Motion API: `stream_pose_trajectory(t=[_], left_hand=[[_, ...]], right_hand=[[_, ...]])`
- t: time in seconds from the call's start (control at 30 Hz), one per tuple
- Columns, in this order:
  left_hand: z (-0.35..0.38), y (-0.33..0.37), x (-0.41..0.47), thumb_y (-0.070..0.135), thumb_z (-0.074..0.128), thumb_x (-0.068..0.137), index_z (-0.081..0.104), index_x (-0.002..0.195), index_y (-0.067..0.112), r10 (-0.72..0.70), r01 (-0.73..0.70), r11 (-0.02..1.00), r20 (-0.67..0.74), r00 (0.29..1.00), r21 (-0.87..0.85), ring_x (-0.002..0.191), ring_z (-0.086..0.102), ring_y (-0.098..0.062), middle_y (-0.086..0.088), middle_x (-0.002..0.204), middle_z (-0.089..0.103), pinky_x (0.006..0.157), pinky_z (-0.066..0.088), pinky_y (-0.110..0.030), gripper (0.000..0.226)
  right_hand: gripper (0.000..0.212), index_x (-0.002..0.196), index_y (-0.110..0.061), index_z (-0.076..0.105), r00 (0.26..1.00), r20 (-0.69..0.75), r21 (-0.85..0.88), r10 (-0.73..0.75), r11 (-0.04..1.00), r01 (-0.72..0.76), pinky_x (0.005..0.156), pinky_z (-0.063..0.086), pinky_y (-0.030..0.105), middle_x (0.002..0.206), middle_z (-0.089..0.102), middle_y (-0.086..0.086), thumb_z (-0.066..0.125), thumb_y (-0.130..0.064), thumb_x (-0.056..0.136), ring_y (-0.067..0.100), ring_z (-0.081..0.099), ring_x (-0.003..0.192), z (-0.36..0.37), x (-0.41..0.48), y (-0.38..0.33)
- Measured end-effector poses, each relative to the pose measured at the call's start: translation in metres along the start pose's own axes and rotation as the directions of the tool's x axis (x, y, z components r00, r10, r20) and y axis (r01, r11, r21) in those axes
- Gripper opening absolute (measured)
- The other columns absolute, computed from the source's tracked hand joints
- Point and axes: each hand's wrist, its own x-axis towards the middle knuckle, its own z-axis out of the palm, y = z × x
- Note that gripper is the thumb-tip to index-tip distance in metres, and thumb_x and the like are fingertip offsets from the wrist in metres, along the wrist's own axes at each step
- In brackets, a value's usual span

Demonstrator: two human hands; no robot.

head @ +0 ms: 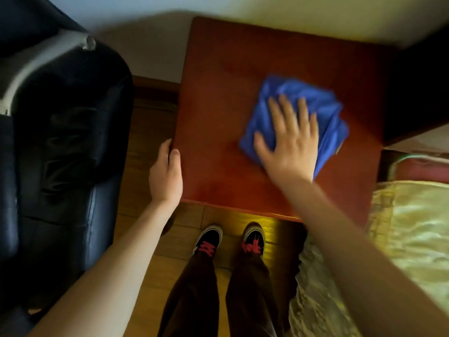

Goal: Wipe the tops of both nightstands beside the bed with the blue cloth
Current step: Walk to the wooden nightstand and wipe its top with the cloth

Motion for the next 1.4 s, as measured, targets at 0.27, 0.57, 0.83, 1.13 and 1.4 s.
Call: stream_pose_trajectory(t=[0.27,0.57,0.83,1.13,1.4], left_hand=[[0.001,-0.001,0.002,0.04,0.024,0.099,0.04,0.138,0.028,-0.036,0.036,0.999,0.016,0.999,0.019,0.086,0.06,-0.01,0.0,0.111,0.062,0.068,0.048,-0.027,0.043],[0.004,-0.006,0.005,0.038,0.027,0.099,0.043,0.136,0.03,-0.02,0.02,1.0,-0.041,0.999,0.0,0.089,0.056,-0.016,0.004,0.11,0.059,0.066,0.041,-0.023,0.041],[0.002,0.009,-0.003,0.038,0.024,0.1,0.04,0.137,0.032,-0.08,0.08,0.997,-0.002,0.997,0.015,0.082,0.056,-0.015,0.003,0.107,0.057,0.064,0.041,-0.027,0.04],[0.007,0.004,-0.001,0.035,0.026,0.1,0.044,0.134,0.03,-0.078,0.079,0.997,-0.043,0.996,0.018,0.081,0.053,-0.006,0.007,0.104,0.056,0.063,0.036,-0.022,0.038],[0.008,-0.002,0.004,0.04,0.029,0.095,0.047,0.128,0.037,-0.081,0.079,0.997,-0.076,0.994,-0.021,0.096,0.056,-0.021,0.003,0.11,0.059,0.08,0.041,-0.035,0.038]], right_hand=[[0.072,0.148,-0.027,0.041,0.996,0.071,-0.019,-0.06,0.998,0.062,0.117,0.024,0.049,0.154,0.042,-0.002,0.054,-0.056,0.084,0.031,0.031,0.146,0.002,-0.084,0.025],[0.073,0.153,-0.028,0.027,0.995,0.037,-0.037,0.092,0.995,-0.09,0.122,0.011,0.043,0.161,0.027,-0.003,0.025,-0.062,0.089,0.026,0.016,0.151,-0.017,0.129,0.069],[0.066,0.151,-0.024,0.036,0.997,0.022,-0.005,0.074,0.997,-0.074,0.12,0.015,0.048,0.159,0.033,-0.002,0.045,-0.052,0.091,0.03,0.022,0.15,-0.014,-0.061,0.059],[0.07,0.149,-0.024,0.039,0.996,-0.003,-0.011,0.094,0.996,-0.094,0.117,0.022,0.047,0.155,0.041,0.003,0.048,-0.054,0.087,0.032,0.029,0.146,-0.012,-0.045,0.101],[0.073,0.154,-0.024,0.025,0.978,-0.01,0.023,0.208,0.978,-0.208,0.122,0.013,0.041,0.162,0.024,0.001,0.028,-0.059,0.091,0.029,0.016,0.151,-0.03,0.105,0.142]])
